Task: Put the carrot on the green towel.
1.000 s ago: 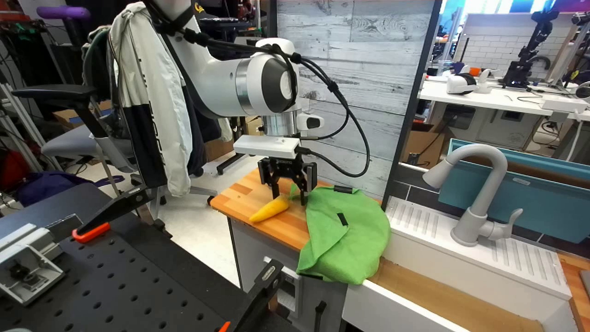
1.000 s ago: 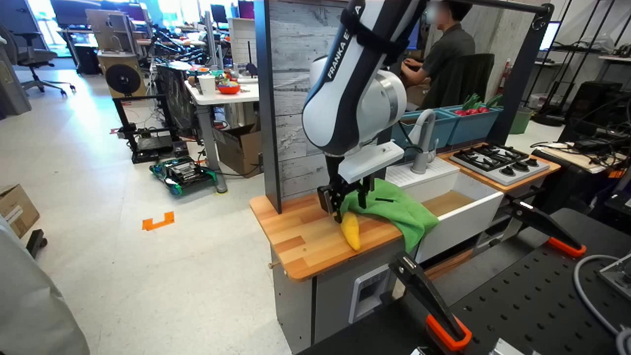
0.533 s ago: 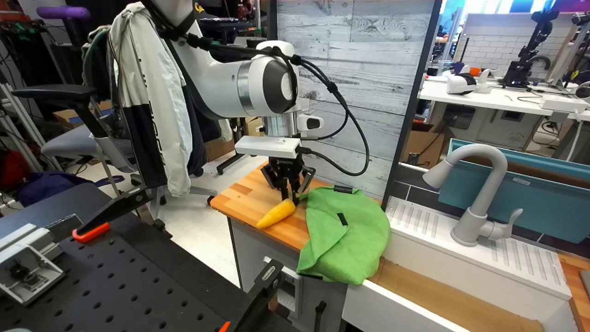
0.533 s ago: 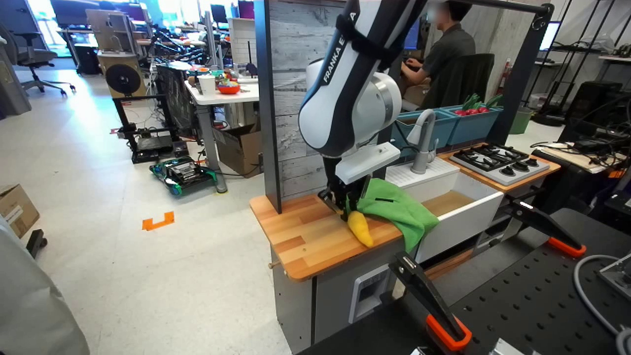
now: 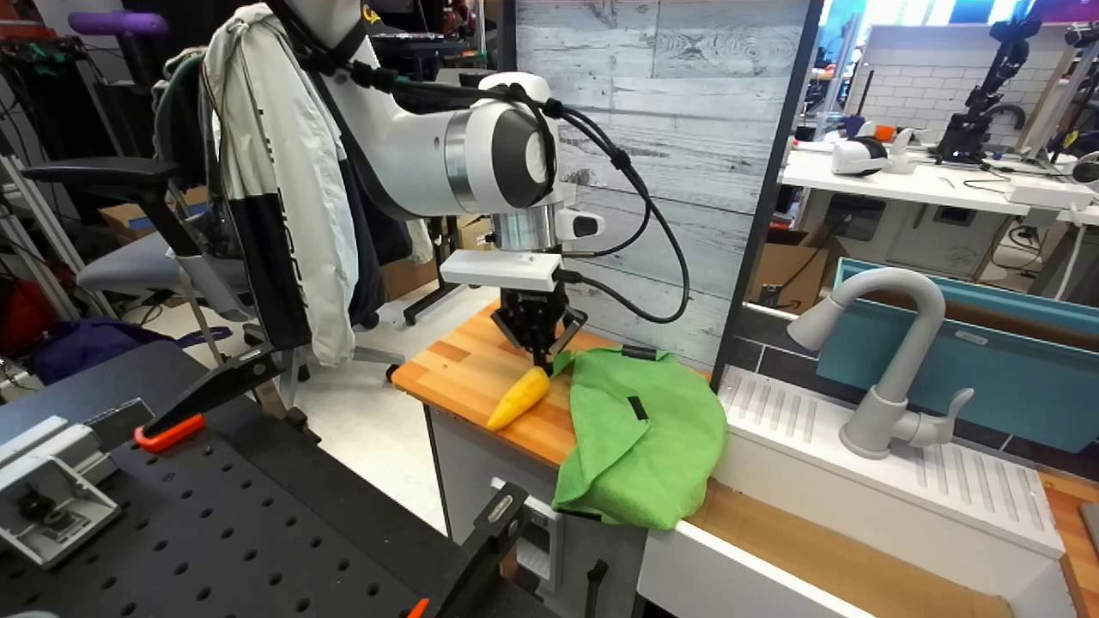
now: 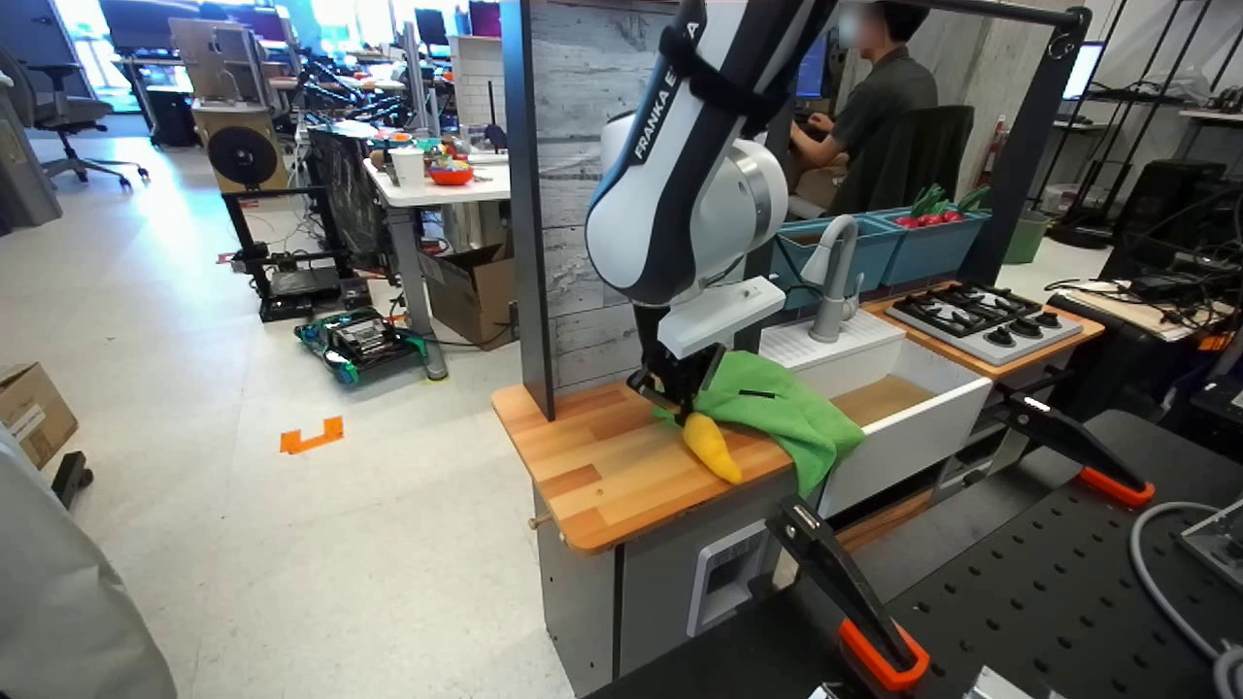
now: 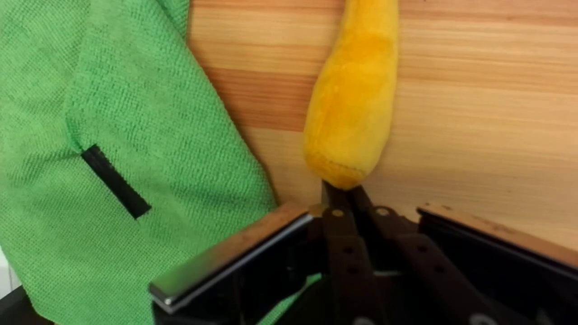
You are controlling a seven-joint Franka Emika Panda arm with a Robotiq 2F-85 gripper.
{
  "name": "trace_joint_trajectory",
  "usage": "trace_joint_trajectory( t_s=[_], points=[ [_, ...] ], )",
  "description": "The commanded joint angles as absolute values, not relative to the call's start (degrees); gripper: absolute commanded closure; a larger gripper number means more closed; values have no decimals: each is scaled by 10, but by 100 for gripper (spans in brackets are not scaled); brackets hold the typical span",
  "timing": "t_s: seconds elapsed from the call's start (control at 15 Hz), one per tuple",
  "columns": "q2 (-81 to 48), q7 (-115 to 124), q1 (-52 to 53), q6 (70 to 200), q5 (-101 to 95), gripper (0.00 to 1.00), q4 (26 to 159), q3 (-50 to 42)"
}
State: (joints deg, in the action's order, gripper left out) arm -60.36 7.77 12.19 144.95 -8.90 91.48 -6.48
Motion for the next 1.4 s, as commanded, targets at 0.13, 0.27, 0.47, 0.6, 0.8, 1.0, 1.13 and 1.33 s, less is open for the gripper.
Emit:
trace_joint_trajectory(
  t_s=[0.13,0.27,0.47,0.6,0.8,1.0,1.13,1.33],
  points=[
    [-588,72,109,1434,-88,99,911,-56],
    [-568,66,103,1440,-86,99,927,-53],
    [-540,61,92,1444,-85,99,946,-52],
    [-518,56,82,1448,-82,99,961,-49],
    [-485,47,61,1456,-77,99,988,-44],
    [-457,45,41,1463,-72,99,1013,-42],
    [-443,44,26,1468,-66,99,1028,-41],
    [-434,41,4,1476,-52,99,1042,-39]
  ],
)
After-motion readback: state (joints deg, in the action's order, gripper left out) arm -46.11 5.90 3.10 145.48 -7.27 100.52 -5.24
